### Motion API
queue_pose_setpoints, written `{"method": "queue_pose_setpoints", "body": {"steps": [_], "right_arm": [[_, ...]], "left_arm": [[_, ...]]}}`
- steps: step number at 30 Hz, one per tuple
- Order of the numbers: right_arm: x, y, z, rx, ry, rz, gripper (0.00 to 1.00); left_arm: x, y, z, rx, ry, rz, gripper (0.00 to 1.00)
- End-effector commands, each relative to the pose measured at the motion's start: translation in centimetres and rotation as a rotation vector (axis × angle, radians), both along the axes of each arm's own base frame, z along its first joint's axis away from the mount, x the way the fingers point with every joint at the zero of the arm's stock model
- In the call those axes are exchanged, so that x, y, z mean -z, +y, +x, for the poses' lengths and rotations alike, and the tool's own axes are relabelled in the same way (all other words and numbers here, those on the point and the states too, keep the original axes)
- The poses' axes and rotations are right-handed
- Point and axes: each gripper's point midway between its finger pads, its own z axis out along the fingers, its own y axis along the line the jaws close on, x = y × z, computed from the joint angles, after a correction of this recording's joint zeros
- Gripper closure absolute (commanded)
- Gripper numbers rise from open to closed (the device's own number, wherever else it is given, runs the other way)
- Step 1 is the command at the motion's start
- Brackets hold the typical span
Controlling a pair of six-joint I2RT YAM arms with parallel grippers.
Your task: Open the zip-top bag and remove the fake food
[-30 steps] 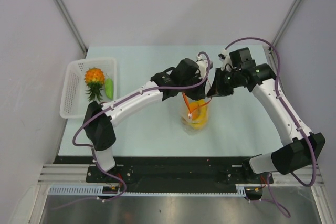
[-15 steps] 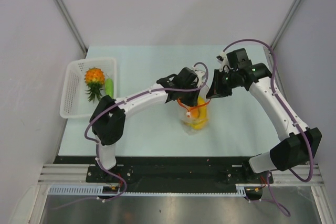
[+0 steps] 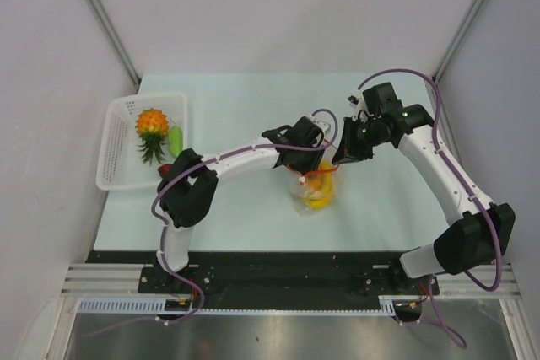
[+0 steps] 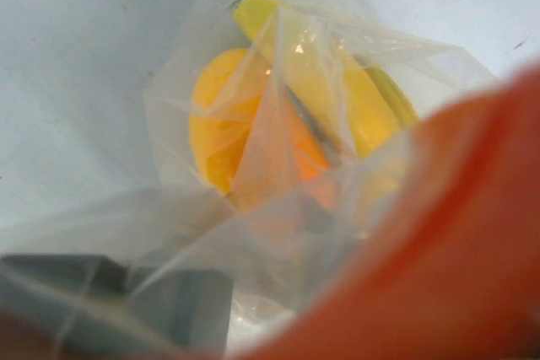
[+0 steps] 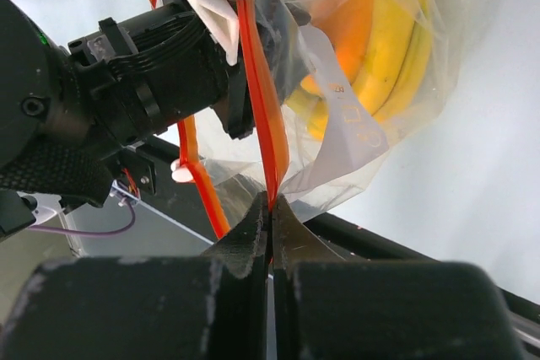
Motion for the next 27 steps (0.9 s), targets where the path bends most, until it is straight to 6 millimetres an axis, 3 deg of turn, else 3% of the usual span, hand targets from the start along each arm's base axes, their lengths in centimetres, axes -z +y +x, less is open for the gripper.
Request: {"method": "queue_pose_setpoints", "body": {"steps": [1, 11, 14, 22, 27], "right_arm": [[-1.3, 0.1, -0.6, -0.001, -0.024, 0.02, 1.0], [-3.7, 1.6, -0.7, -0.019, -0.048, 0.142, 1.0], [-4.1, 1.8, -1.0, -0.001, -0.037, 0.18, 1.0], [-4.0, 1.5, -1.2, 0.065, -0.018, 0.24, 1.0], [-4.1, 0.9, -1.5, 0.08, -0.033, 0.229, 1.0]], "left_arm": [[-2.9, 0.9, 0.8, -0.024, -0.062, 0.011, 0.64], [-12.9, -2.3, -2.3, 0.098, -0.014, -0.281, 0.62], [-13.8, -3.3, -2.6, 0.099, 0.029, -0.363, 0.63], [-6.4, -2.8, -2.2, 0.012, 0.148, -0.226, 0.74], [-4.4, -0.8, -1.5, -0.014, 0.092, -0.124, 0.76]]}}
